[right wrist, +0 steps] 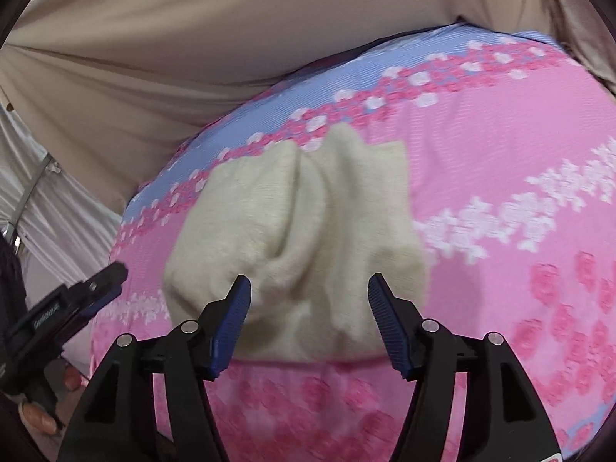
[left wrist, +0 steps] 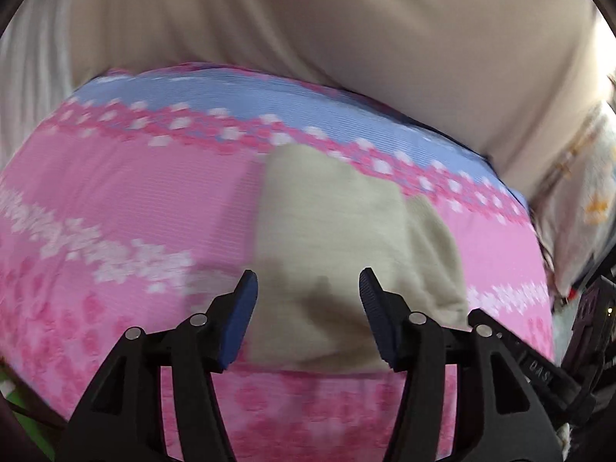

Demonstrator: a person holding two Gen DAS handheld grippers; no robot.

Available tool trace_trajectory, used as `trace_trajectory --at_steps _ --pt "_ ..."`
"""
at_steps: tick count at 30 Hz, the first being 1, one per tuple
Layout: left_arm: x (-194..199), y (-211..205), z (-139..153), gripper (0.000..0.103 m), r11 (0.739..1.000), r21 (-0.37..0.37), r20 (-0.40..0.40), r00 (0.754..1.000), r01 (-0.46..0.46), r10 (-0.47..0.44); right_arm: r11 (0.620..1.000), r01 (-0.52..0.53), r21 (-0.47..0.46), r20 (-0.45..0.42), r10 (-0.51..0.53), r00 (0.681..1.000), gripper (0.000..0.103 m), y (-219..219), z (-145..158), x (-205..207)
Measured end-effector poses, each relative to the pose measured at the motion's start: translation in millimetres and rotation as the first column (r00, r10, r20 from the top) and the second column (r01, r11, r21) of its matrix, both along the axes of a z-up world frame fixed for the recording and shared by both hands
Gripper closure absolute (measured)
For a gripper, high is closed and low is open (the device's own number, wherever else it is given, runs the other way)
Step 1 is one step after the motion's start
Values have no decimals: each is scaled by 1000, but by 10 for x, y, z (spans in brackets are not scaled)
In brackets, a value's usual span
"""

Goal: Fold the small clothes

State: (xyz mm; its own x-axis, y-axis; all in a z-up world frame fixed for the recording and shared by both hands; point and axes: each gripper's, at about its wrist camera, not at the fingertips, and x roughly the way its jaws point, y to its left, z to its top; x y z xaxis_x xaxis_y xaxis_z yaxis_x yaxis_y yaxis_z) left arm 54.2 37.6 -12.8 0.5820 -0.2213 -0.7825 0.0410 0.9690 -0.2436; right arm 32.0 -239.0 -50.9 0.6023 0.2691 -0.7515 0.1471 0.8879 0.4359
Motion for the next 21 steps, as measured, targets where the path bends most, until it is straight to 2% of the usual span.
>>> trace_trajectory --at_steps 4,6,8,9,11,12,13,14,17,19,21 --pt "-93 544 -108 49 993 24 -35 993 -116 117 1000 3 -20 64 -2 998 41 181 196 203" --pt "-172 774 -152 48 986 31 -47 985 -162 164 999 -22 -30 63 24 998 38 282 259 320" --pt "-229 920 -194 48 982 32 -58 981 -186 187 996 -70 -46 12 71 997 31 393 187 458" --pt "-253 995 -231 48 980 37 -69 978 -196 199 993 -107 -44 -51 105 993 29 463 64 567" --pt "-283 1014 -275 48 980 37 -82 976 -197 200 993 -113 -32 -135 108 985 29 537 -215 701" --pt "-297 1032 -285 47 980 37 -86 976 -196 199 993 -113 -17 -168 109 980 44 551 -318 728" --pt "-307 1035 -286 47 981 36 -88 977 -190 193 992 -123 23 -199 125 972 83 578 -408 750" --pt "-313 1030 -282 47 982 38 -89 978 -186 189 991 -127 34 -203 131 970 87 611 -409 746" --pt "-317 1009 -264 45 985 34 -87 981 -170 173 988 -147 -54 -52 145 988 90 686 99 595" --pt "-298 988 -265 45 987 31 -91 983 -159 161 990 -121 -76 51 125 991 90 595 502 415" --pt "-266 933 -265 45 990 17 -99 985 -139 140 985 -72 -154 108 89 990 90 451 714 224"
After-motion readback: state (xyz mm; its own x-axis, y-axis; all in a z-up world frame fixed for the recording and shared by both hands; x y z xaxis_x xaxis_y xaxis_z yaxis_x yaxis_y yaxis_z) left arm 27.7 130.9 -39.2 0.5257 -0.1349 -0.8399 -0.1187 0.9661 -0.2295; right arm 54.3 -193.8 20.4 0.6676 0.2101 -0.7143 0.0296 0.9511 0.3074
